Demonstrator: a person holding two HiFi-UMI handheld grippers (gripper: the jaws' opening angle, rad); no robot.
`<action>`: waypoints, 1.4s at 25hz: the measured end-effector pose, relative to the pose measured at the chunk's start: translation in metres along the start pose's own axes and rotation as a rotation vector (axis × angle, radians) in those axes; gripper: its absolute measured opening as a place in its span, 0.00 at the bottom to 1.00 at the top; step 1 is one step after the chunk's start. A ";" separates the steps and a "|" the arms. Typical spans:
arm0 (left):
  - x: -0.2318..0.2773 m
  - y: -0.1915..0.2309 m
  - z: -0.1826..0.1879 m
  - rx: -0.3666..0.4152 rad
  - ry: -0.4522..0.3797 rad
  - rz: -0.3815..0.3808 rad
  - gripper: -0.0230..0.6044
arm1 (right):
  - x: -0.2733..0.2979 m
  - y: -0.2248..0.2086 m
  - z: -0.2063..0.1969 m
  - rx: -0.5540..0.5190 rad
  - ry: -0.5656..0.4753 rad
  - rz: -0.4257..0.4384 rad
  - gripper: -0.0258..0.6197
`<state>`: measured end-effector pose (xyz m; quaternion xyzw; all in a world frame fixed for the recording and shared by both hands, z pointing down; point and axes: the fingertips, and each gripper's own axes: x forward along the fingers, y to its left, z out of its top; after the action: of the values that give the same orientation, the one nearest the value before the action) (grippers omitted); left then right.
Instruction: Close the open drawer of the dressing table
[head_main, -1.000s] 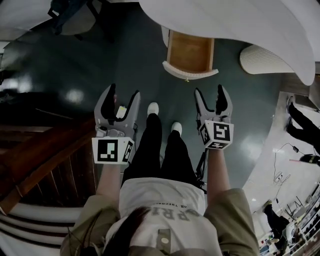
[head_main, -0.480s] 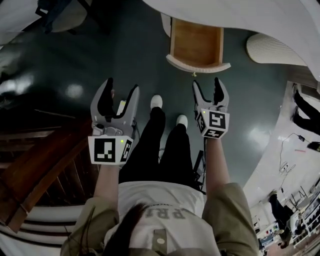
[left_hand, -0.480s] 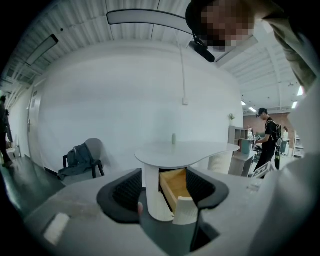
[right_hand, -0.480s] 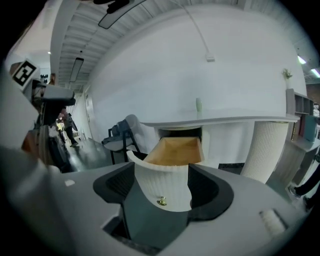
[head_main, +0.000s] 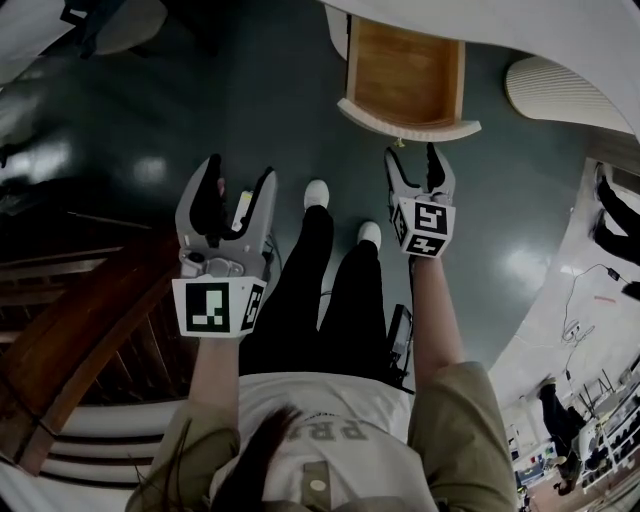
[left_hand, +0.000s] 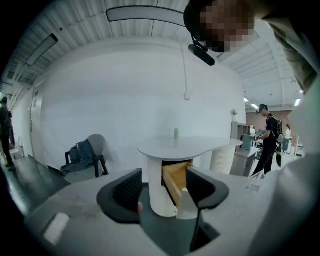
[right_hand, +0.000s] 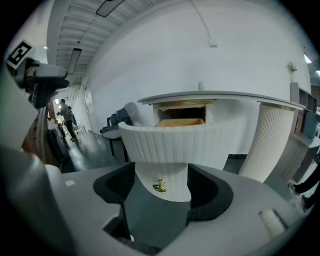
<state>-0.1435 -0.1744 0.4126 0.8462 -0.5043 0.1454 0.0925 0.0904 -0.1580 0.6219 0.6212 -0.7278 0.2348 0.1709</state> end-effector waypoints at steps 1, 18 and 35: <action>0.001 0.002 -0.001 -0.003 0.001 0.005 0.50 | 0.003 0.000 -0.003 -0.001 0.006 -0.002 0.56; 0.019 -0.009 -0.017 -0.037 -0.013 0.016 0.50 | 0.037 -0.003 -0.051 -0.003 0.112 -0.037 0.36; 0.033 -0.007 -0.020 -0.044 -0.036 0.044 0.50 | 0.039 0.003 -0.052 -0.016 0.106 -0.009 0.21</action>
<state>-0.1250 -0.1924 0.4423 0.8351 -0.5274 0.1210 0.0988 0.0788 -0.1615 0.6858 0.6096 -0.7169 0.2607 0.2155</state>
